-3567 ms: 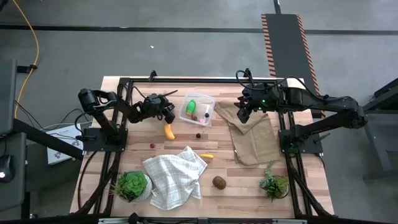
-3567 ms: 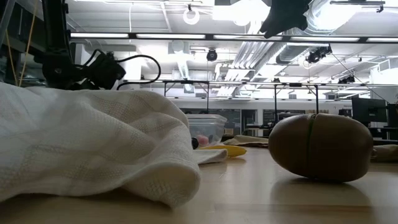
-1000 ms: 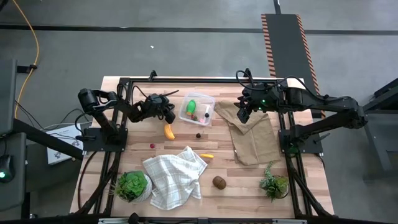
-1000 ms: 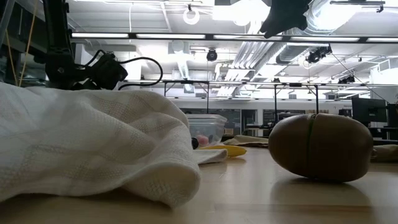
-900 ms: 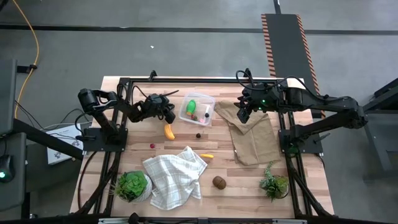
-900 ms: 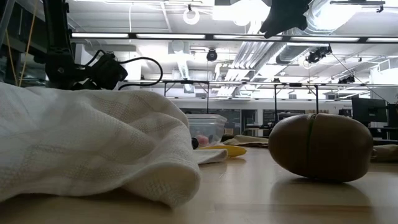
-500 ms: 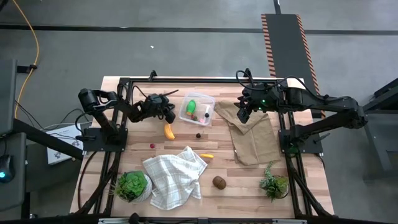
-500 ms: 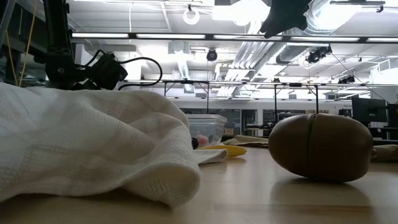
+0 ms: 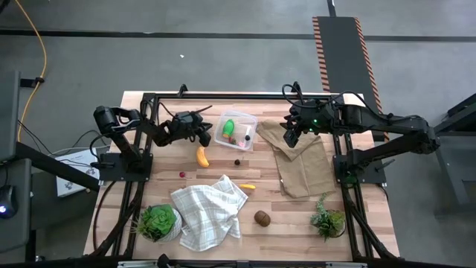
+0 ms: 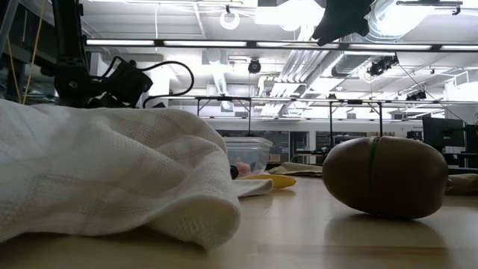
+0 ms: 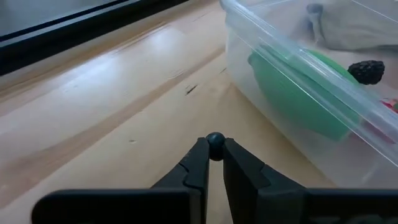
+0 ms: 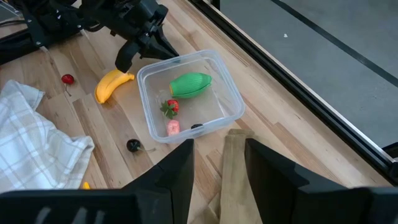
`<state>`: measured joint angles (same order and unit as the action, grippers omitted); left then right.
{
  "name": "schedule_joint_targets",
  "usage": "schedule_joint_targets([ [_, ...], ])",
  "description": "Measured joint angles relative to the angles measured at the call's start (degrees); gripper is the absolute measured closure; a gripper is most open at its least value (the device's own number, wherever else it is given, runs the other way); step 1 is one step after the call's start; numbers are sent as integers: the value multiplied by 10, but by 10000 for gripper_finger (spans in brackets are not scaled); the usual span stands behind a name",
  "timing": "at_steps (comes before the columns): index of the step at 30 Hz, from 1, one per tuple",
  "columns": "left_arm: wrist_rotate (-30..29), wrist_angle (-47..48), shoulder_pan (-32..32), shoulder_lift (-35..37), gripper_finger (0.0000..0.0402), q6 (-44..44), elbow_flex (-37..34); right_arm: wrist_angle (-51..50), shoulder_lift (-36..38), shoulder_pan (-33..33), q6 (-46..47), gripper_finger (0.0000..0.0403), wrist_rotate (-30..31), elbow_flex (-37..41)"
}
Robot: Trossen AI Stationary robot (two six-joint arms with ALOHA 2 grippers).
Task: Pick and placing Produce into tupperware
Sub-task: Put the blueberry into the transparent bin
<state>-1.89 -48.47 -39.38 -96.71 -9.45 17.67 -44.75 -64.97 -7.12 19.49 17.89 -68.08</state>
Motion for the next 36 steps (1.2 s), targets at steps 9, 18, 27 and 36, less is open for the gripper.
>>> schedule_joint_targets([
  [9, 12, -8, 0, 24, 374, -1, 0, 0, 0, 0, 0, 269, 0, 0],
  [18, 10, 21, 0, 94, 374, 13, 0, 0, 0, 0, -2, 269, 0, 0],
  [27, 9, 106, 0, 217, 374, 19, 0, 0, 0, 0, -9, 269, 0, 0],
  [36, 51, 293, 0, 343, 374, 5, 57, 3, 0, 0, -20, 269, -6, 0],
])
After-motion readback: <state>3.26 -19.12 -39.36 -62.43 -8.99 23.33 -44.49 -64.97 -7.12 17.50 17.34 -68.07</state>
